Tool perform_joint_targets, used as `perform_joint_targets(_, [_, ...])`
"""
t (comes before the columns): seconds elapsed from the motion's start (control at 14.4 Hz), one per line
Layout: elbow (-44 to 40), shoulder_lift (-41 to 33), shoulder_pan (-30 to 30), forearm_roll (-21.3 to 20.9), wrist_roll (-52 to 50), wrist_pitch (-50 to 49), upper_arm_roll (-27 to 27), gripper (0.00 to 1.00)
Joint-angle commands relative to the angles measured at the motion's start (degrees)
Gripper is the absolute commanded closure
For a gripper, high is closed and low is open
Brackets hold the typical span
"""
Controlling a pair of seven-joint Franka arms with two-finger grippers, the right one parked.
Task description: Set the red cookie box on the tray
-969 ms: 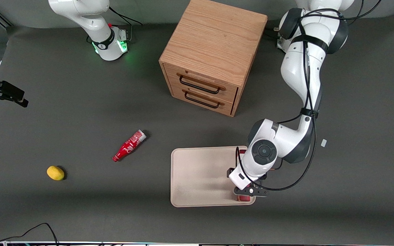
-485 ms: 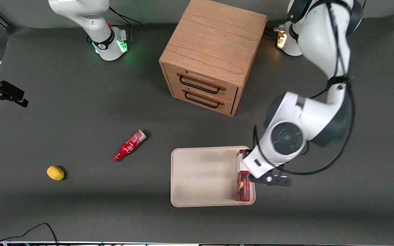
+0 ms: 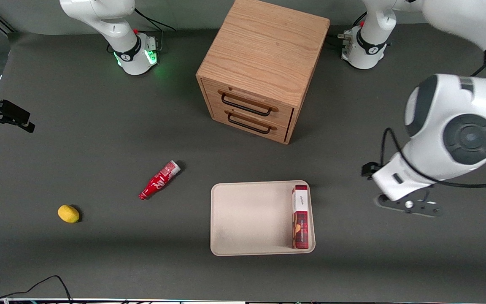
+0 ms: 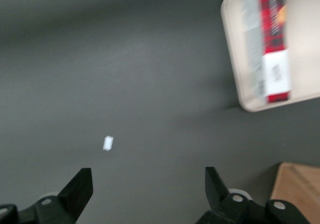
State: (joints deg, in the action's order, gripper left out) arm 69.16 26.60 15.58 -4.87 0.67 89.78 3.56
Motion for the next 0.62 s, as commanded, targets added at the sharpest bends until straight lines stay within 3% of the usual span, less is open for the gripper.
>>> perform_joint_targets(0.0, [14.31, -10.75, 0.41, 2.49, 4.68, 3.82, 5.73, 0.00])
perform_joint_targets(0.28, [29.78, -22.44, 0.59, 2.94, 11.80, 10.59, 12.51, 0.00])
perform_joint_targets(0.55, [29.64, -25.37, 0.59, 2.85, 15.48, 6.65, 15.50, 0.00])
